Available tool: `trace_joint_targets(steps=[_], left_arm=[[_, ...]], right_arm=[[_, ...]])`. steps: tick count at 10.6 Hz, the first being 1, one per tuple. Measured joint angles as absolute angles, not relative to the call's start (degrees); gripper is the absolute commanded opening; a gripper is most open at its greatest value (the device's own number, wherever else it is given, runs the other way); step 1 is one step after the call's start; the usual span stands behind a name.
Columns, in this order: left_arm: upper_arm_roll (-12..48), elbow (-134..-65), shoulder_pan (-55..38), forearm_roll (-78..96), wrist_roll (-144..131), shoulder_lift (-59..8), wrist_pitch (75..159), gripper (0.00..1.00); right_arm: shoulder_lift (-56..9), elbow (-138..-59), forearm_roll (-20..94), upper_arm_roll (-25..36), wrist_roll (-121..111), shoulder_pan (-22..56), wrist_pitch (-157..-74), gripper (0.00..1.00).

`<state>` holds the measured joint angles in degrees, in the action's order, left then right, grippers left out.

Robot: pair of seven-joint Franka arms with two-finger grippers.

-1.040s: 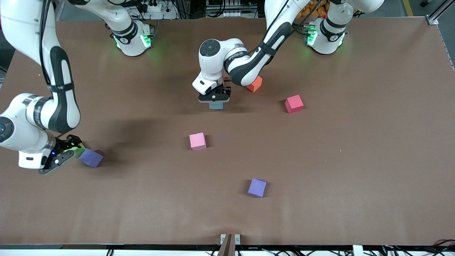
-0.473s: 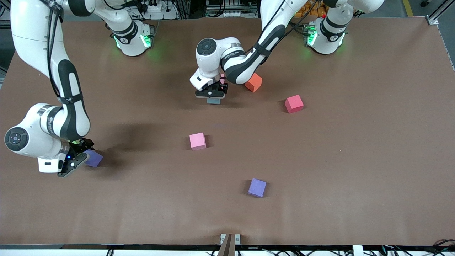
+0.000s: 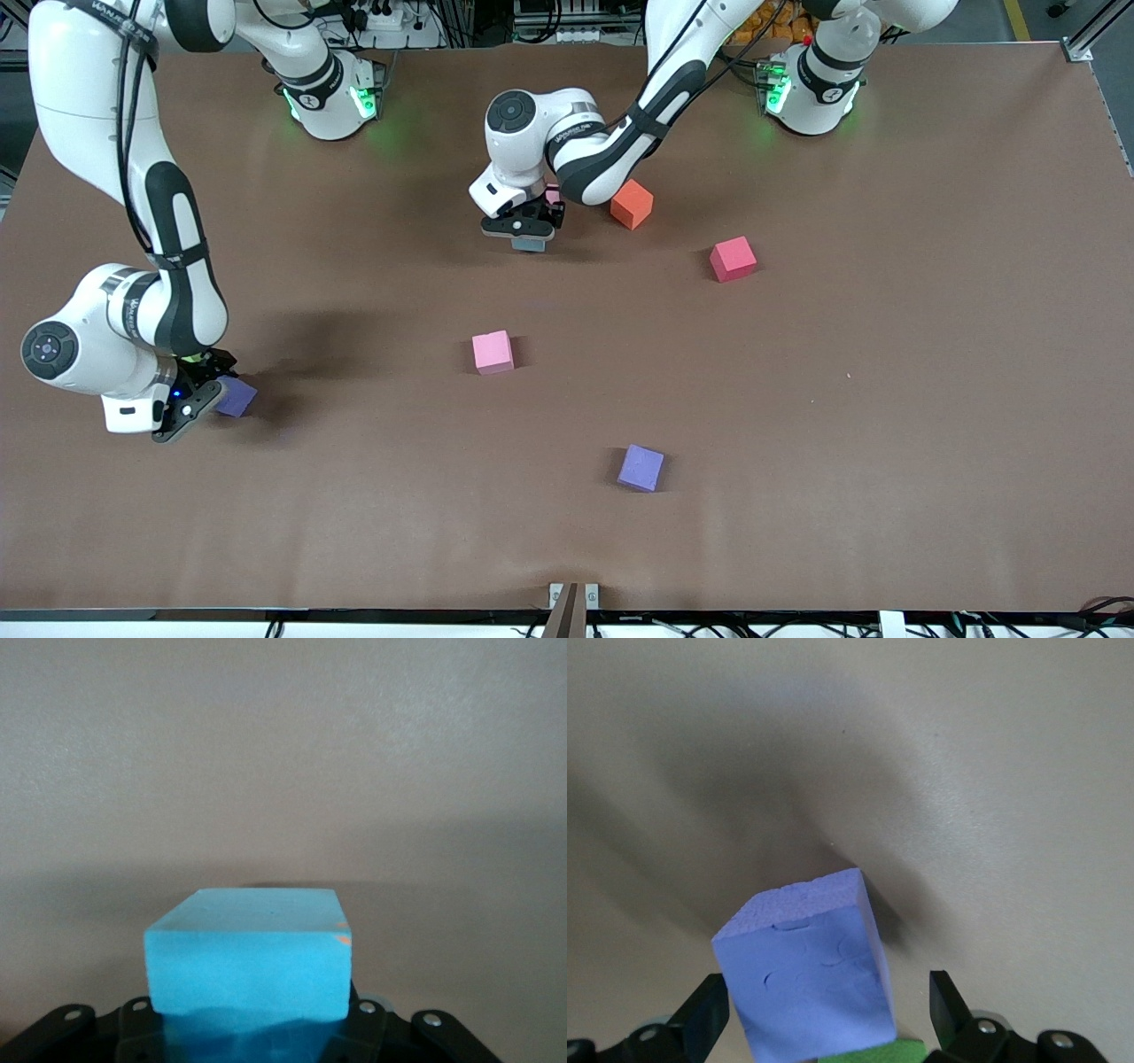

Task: Arrange blocks into number 1
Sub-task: 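Grasp the purple cube with the right gripper while the left gripper places cyan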

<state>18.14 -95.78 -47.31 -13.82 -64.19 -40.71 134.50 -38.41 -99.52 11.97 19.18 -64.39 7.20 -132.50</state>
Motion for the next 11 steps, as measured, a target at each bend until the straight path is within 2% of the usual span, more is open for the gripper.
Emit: trace_joint_targets(steps=[1,2,3,6,8,9,11], left_arm=[[18.35,-96.09,-47.31,-13.82,-64.14,-40.74,134.48,0.00],[18.54,-96.42,-47.31,-13.82,-64.12,-40.75,134.41,0.00],[18.70,-96.74,-47.31,-13.82,-64.11,-40.76,134.33,0.00],[19.23,-98.01,-47.31,-13.82,-64.11,-40.76,134.30,0.00],[19.43,-98.54,-47.30,-13.82,-64.09,-40.77,134.29,0.00],[19.72,-98.75,-47.31,-13.82,-64.09,-40.77,134.28,0.99],[19.98,-98.83,-47.31,-13.82,-64.09,-40.76,133.71,1.00]], right_arm=[[-38.69,-99.52,11.98,18.53,-64.48,6.65,-133.09,0.55],[-38.87,-99.52,12.00,18.12,-64.51,6.49,-133.50,0.15],[-38.91,-99.46,12.01,17.72,-64.52,6.50,-133.76,0.00],[-38.84,-98.09,15.63,16.99,-64.40,6.50,-133.26,0.00],[-38.12,-95.90,17.37,16.80,-64.39,6.51,-129.90,0.00],[-37.46,-94.44,17.69,16.79,-64.30,6.52,-127.50,0.00],[-35.72,-92.14,17.86,16.74,-61.44,6.53,-122.27,0.00]])
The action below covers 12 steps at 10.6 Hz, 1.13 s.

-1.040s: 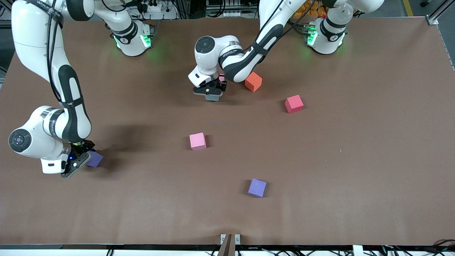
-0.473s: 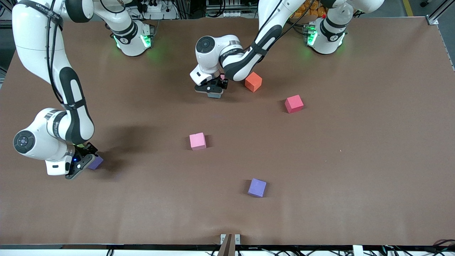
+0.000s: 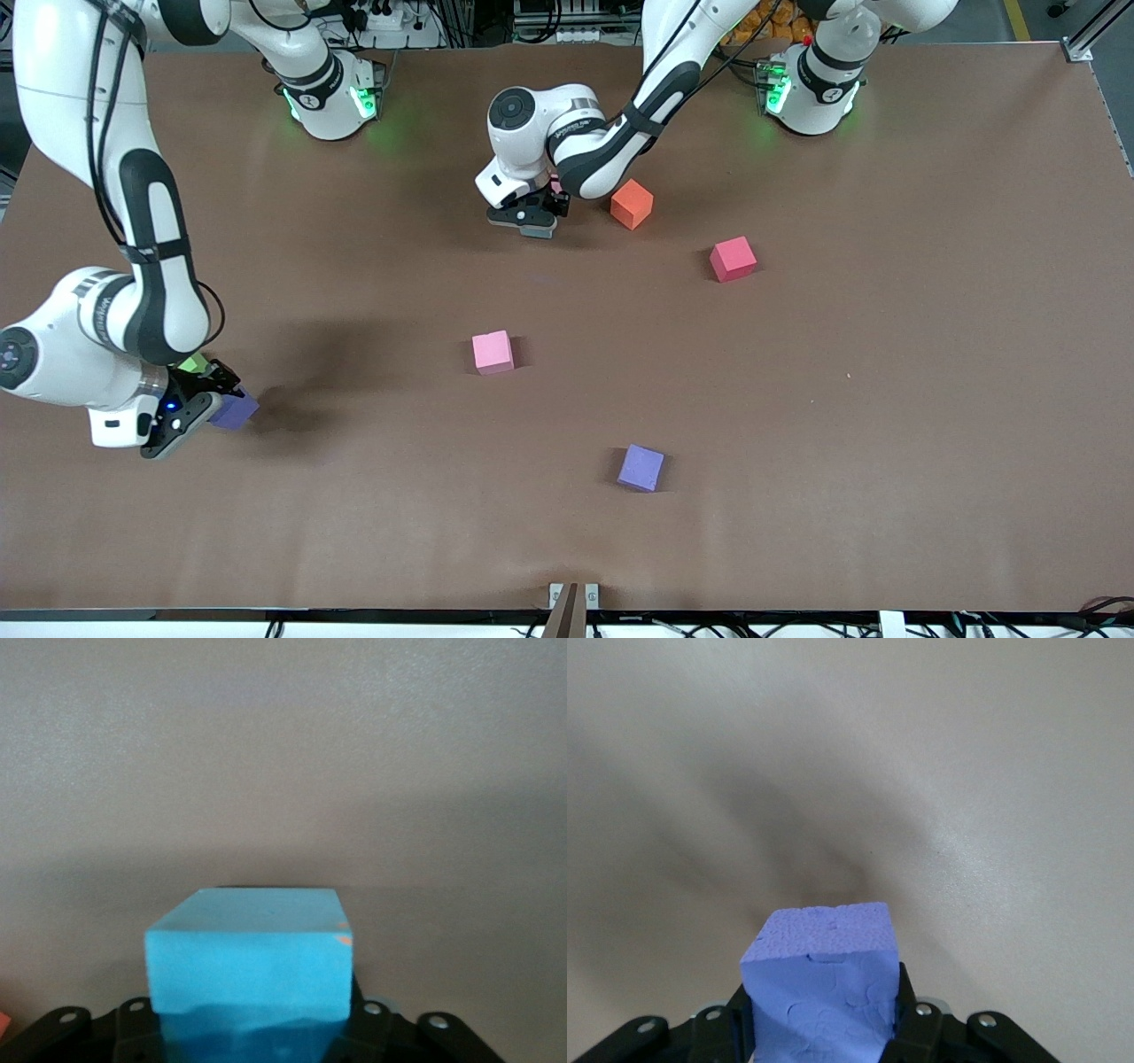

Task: Arrange blocks into number 1
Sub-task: 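Grasp the purple cube with the right gripper while the left gripper places cyan, then carry the purple cube toward the cyan cube while the left gripper reaches pink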

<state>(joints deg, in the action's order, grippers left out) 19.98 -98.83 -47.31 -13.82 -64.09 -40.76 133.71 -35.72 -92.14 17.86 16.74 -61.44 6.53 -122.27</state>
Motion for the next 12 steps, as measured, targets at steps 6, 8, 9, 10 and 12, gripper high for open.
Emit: trace_joint_targets(steps=[6,8,9,10,12], left_arm=[[19.59,-97.68,-45.14,-13.74,-64.91,-37.13,129.81,1.00],[19.04,-96.55,-39.42,-13.73,-65.31,-33.20,125.83,1.00],[18.91,-95.87,-34.77,-13.74,-64.57,-31.38,123.37,1.00],[18.77,-95.69,-29.90,-13.74,-62.65,-30.38,122.39,1.00],[18.59,-95.74,-21.62,-13.74,-56.52,-30.29,121.32,1.00]], right_arm=[[-30.15,-90.92,17.90,16.26,-44.04,9.94,-112.92,0.00],[-28.74,-90.84,17.90,16.23,-37.66,11.64,-111.20,0.00],[-28.18,-90.74,17.90,16.20,-33.99,12.72,-110.36,0.00],[-27.63,-90.67,17.90,16.18,-29.99,14.02,-109.54,0.00],[-26.77,-90.58,17.90,16.14,-21.41,17.07,-108.42,0.00]])
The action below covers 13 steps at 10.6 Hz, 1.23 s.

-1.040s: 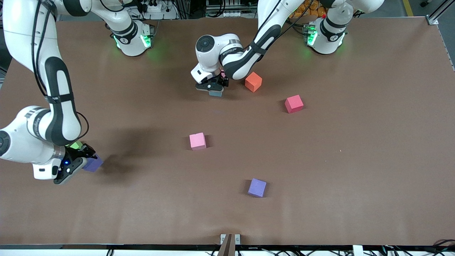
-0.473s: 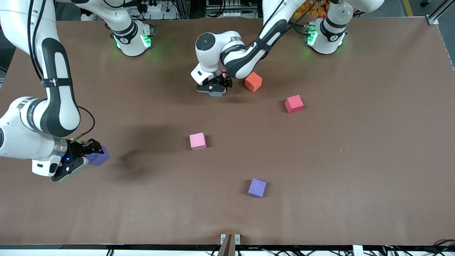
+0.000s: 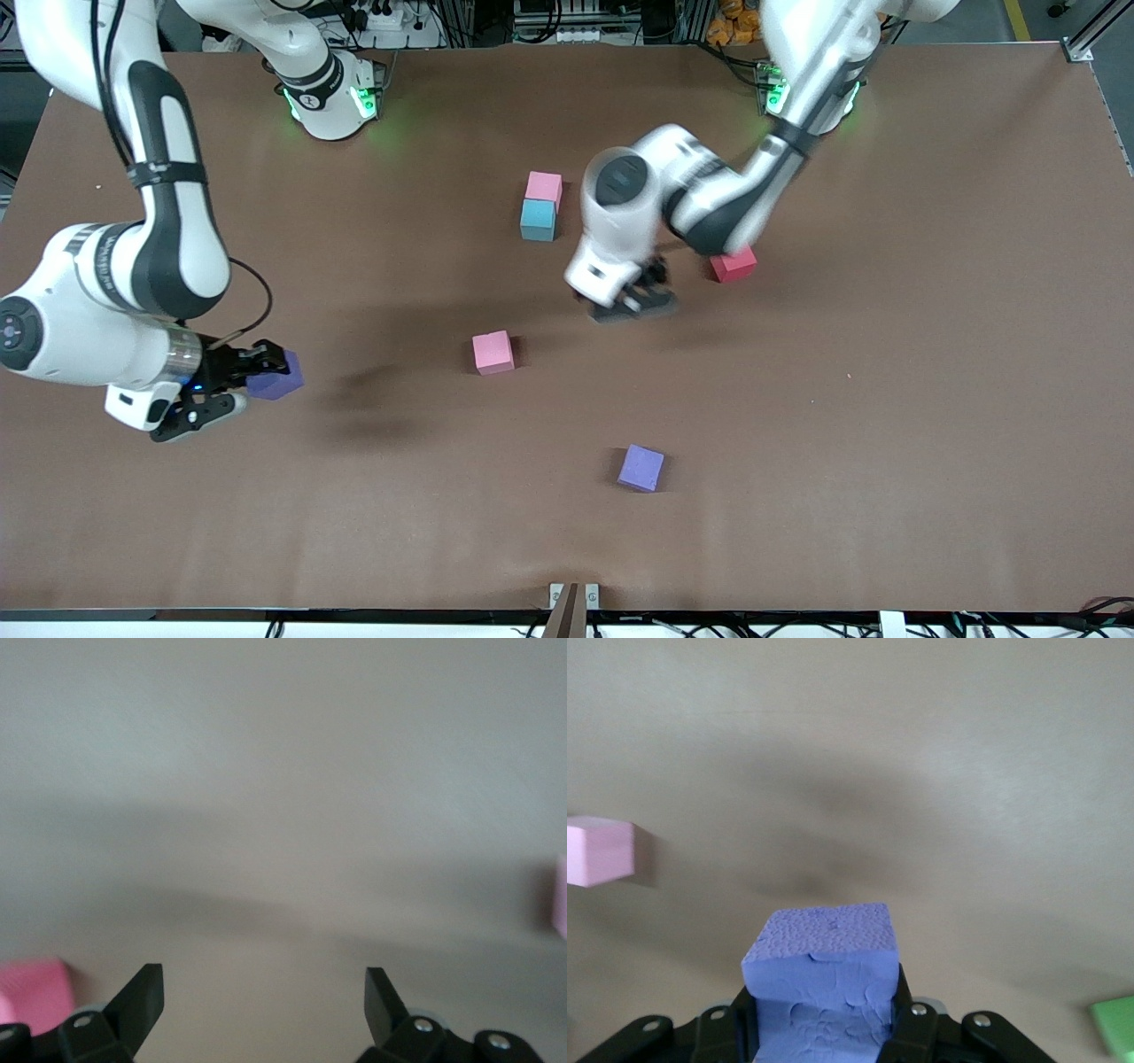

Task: Arrange blocks into number 1
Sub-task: 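Carry the purple cube toward the cyan cube while the left gripper reaches pink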

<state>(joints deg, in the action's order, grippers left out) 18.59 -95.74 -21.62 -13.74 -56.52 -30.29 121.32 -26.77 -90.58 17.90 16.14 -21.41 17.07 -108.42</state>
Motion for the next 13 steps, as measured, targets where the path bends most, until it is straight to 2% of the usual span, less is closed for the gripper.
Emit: trace_joint_targets(steps=[3,5,8,10,13], left_arm=[[19.58,-95.93,-13.04,-13.73,-53.38,-29.61,114.55,1.00],[25.18,-98.17,-3.52,-12.93,-49.67,-26.65,113.64,1.00],[40.69,-107.85,17.34,-9.20,-45.26,-17.76,112.22,1.00],[48.04,-115.96,27.12,-4.43,-43.17,-11.68,112.17,1.00],[49.65,-123.35,28.53,0.56,-42.63,-6.53,112.62,1.00]], right_arm=[[-25.81,-90.58,17.88,16.07,-7.92,22.96,-107.47,0.00],[-25.58,-90.57,17.87,16.07,0.99,26.90,-107.15,0.00],[-25.57,-90.64,17.84,16.02,15.44,33.74,-107.10,0.00],[-25.60,-90.72,17.83,15.96,24.21,38.33,-107.14,0.00],[-26.00,-91.21,17.83,15.81,36.25,45.70,-109.17,0.00]])
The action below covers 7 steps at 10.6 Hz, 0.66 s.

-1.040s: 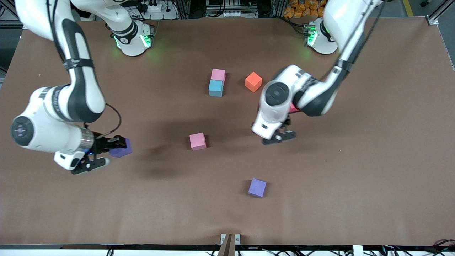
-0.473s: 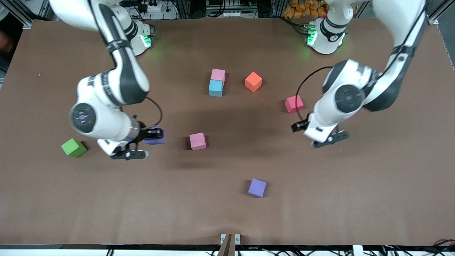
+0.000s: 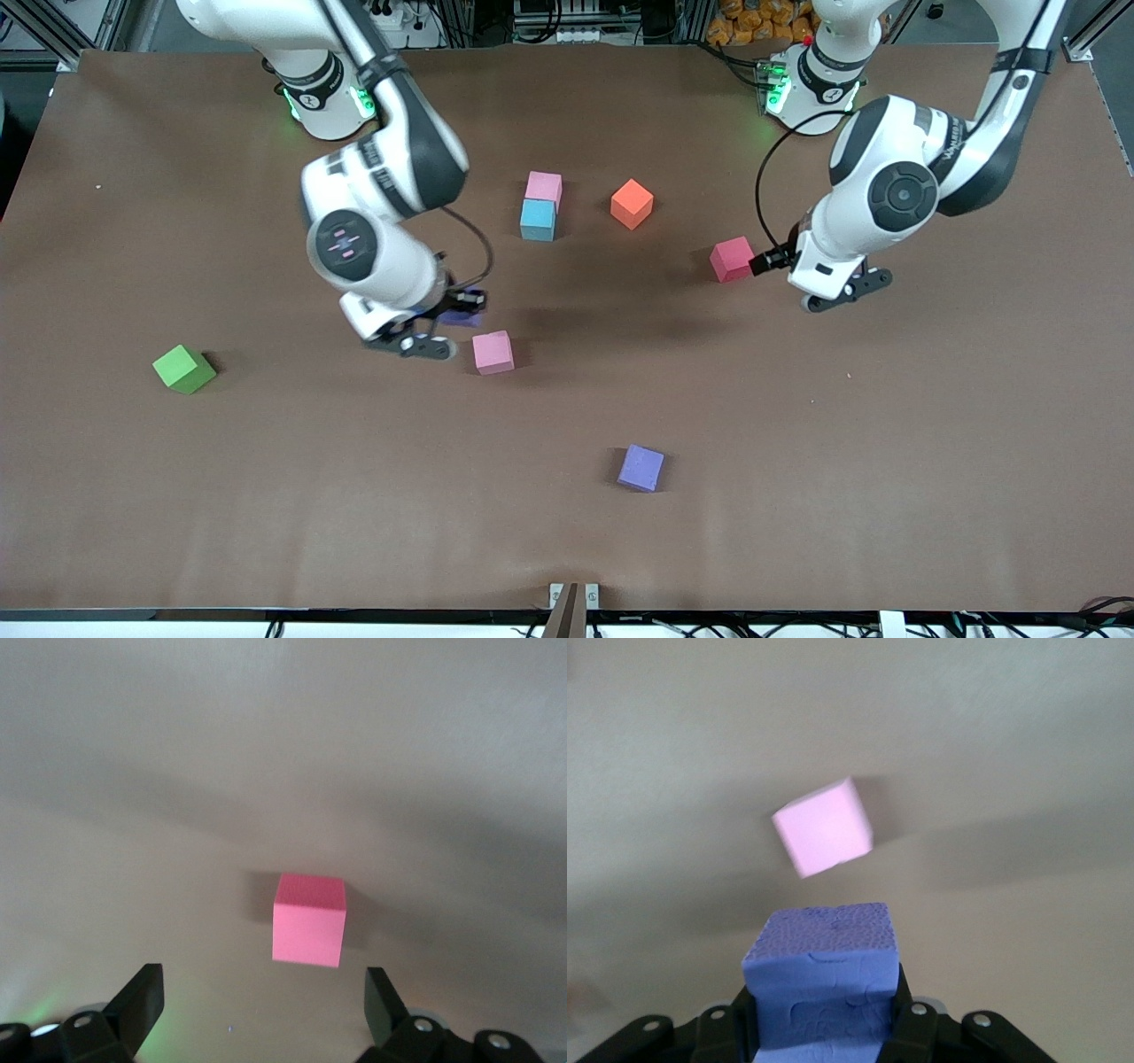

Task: Arrange blocks into number 1
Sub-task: 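Carry the purple cube toward the cyan cube while the left gripper reaches pink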

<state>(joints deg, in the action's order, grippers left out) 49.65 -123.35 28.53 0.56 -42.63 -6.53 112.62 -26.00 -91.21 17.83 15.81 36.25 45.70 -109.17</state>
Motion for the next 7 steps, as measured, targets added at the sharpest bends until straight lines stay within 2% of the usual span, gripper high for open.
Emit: trace_joint_targets(steps=[2,5,7], left_arm=[[50.19,-126.08,28.55,1.32,-42.63,-6.50,115.57,1.00],[52.36,-134.21,28.41,1.41,-42.68,-6.69,127.86,1.00],[52.88,-137.05,27.61,1.41,-42.74,-6.82,131.17,1.00]], right_arm=[[-27.39,-92.45,17.83,15.74,40.32,50.41,-111.51,0.00],[-29.33,-98.97,17.78,15.71,40.91,54.96,-119.35,0.00],[-29.37,-101.71,17.70,15.70,40.76,56.33,-122.37,0.00]])
